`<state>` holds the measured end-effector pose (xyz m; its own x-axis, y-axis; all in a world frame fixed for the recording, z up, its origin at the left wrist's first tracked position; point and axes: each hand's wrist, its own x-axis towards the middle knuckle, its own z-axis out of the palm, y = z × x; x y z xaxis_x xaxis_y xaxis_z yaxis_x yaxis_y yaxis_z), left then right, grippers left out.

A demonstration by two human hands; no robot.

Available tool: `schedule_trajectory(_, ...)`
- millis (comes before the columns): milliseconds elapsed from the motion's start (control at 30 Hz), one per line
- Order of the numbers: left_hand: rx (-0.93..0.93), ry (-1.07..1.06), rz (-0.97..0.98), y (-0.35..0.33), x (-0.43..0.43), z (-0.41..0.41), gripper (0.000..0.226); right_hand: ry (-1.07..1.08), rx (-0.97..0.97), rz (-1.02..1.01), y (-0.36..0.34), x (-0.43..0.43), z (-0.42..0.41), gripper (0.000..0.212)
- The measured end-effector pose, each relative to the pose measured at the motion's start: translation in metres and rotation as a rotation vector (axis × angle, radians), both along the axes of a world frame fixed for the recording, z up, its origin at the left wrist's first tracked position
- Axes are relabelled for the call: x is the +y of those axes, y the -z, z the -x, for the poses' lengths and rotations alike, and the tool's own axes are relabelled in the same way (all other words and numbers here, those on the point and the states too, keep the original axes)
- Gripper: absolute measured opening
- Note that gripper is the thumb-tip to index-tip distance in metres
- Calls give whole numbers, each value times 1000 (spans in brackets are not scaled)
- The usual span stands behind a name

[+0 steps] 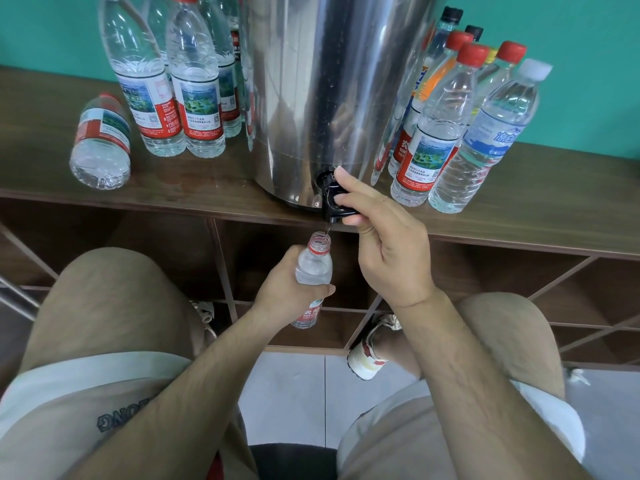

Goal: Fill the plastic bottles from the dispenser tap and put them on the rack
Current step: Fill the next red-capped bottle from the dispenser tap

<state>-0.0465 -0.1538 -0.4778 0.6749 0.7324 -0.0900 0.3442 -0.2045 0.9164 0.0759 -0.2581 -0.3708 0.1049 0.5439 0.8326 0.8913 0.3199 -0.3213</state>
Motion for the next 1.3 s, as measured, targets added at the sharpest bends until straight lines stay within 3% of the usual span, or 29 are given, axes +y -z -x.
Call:
schedule_trajectory(600, 8, 0, -12, 4, 1, -1, 61, 9, 21, -13, 2, 0, -2, 46)
schedule_trajectory(1300, -1, 4, 7, -4, -4, 1, 58, 45, 34, 6, -3, -1, 2, 39)
